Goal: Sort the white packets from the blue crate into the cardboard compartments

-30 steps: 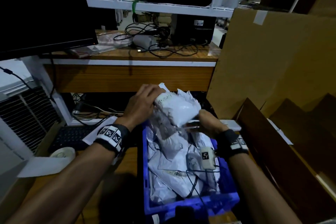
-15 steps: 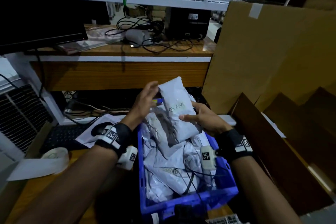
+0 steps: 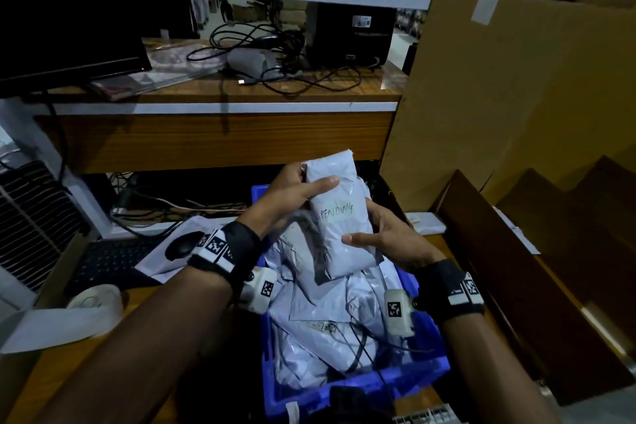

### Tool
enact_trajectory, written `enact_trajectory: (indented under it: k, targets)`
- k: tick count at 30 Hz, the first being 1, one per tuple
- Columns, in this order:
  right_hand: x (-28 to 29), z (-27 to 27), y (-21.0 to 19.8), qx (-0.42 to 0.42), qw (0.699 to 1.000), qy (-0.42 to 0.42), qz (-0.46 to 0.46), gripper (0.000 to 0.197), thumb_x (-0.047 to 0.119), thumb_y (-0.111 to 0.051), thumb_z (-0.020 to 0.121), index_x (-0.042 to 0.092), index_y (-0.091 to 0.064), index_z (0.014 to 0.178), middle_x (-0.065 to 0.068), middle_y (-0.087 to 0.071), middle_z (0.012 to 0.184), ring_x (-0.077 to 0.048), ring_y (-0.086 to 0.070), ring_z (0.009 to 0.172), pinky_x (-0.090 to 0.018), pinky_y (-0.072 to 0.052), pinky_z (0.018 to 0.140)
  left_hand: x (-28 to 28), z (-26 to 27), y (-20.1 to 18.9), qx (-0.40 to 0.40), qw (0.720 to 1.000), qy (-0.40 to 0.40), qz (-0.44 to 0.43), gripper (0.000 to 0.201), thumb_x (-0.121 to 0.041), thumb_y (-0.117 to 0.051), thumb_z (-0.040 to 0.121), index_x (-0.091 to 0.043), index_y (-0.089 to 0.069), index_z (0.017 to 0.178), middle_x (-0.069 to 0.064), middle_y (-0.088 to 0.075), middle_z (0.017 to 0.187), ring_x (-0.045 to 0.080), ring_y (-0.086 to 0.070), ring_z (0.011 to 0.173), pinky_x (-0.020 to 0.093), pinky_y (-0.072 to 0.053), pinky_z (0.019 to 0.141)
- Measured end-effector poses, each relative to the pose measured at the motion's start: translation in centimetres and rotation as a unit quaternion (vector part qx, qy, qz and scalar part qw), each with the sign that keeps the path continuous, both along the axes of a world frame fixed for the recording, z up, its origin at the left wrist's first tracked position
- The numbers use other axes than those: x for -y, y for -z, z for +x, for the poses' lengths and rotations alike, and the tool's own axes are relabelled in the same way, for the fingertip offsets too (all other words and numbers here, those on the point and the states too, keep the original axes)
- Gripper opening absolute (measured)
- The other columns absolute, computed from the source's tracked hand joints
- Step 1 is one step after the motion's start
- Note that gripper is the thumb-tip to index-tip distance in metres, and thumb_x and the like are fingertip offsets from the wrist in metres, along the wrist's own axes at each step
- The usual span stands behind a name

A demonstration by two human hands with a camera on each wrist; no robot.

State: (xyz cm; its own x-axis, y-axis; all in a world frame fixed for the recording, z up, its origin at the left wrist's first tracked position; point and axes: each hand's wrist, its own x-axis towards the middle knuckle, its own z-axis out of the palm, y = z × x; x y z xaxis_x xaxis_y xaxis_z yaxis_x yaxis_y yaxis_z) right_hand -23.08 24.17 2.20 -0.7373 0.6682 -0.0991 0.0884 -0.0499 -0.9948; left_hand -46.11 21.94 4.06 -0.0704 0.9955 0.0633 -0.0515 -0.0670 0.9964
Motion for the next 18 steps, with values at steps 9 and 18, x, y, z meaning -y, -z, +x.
enact_trajectory:
  k: [9,18]
  targets:
    - [-5.0,1.7,4.5,0.101,0.951,0.291,-0.013,0.039,0.007,-0.081,0.087,0.011,-0.067,0.123,-0.006,-0.079,0.112,-0.029,-0.075,0.105,-0.046,-0.063,0.088,-5.4,-2.8,4.4,-0.261,0.944,-0.188,-0.073,0.011,-0.018,-0.073,0.098,-0.014,-0.075,0.108,0.0,-0.072,0.1,0.016,-0.068,0.092,0.019,-0.049,0.066]
    - [-6.2,3.5,5.3,0.132,0.931,0.337,-0.043,0.03,-0.007,-0.072,0.092,0.013,-0.063,0.113,-0.007,-0.076,0.107,-0.022,-0.072,0.094,-0.033,-0.057,0.076,-11.6,0.4,3.6,-0.409,0.895,-0.049,-0.171,0.022,-0.032,-0.076,0.096,-0.012,-0.071,0.091,0.007,-0.071,0.096,0.027,-0.068,0.096,0.032,-0.052,0.074]
